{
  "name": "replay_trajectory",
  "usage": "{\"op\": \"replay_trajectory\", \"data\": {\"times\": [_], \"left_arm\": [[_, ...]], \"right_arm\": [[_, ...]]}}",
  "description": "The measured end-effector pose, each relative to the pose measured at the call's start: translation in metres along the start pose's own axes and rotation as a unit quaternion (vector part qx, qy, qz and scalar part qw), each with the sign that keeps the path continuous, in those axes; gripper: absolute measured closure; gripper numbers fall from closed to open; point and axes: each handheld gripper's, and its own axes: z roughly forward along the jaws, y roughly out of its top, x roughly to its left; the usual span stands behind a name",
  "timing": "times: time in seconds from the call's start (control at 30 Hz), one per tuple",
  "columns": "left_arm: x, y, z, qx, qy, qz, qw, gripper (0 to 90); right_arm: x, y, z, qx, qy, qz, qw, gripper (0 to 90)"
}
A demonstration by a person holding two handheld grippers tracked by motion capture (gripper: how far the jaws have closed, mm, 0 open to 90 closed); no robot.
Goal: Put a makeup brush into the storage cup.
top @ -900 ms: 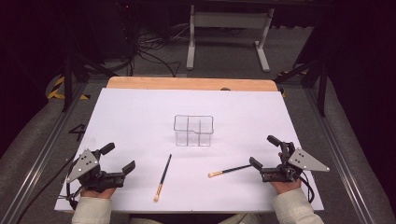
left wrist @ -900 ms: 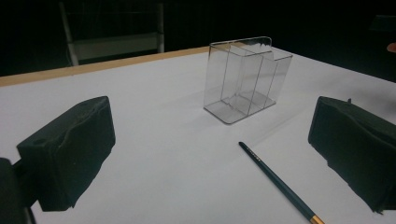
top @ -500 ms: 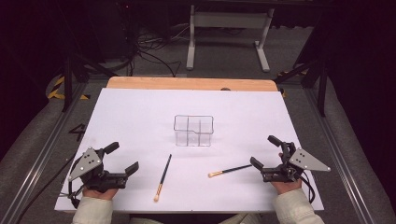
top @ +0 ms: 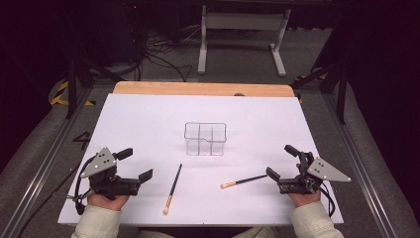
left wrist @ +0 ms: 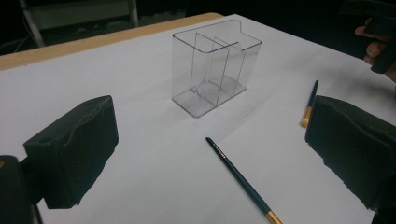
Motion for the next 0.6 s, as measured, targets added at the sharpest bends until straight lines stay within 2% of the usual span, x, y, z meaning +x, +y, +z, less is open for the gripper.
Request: {"op": "replay_trajectory", "data": {"times": [0.23,0.37,0.43,0.47,0.53,0.6], "left_arm": [[-0.002,0.010,0.006,0.044,-0.006,0.006,0.9990,3.6],[-0.004,0.016,0.013,0.081,-0.020,0.010,0.9964,4.2],[-0.003,0.018,0.017,0.101,-0.037,0.007,0.9942,5.3],[-0.003,0.020,0.020,0.117,-0.045,0.004,0.9921,5.7],[-0.004,0.022,0.023,0.134,-0.051,0.002,0.9896,6.9],[-0.005,0.025,0.027,0.157,-0.057,-0.002,0.9860,7.0]], "right_arm": [[0.000,-0.001,0.002,0.006,0.002,0.001,1.0000,0.0],[0.000,-0.001,0.002,0.012,0.001,-0.001,0.9999,0.0],[0.000,-0.001,0.002,0.014,0.000,-0.003,0.9999,0.0],[0.000,-0.001,0.001,0.015,-0.001,-0.004,0.9999,0.0],[0.000,-0.001,0.001,0.016,-0.002,-0.006,0.9999,0.0],[-0.001,-0.001,0.000,0.017,-0.005,-0.009,0.9998,0.0]]}}
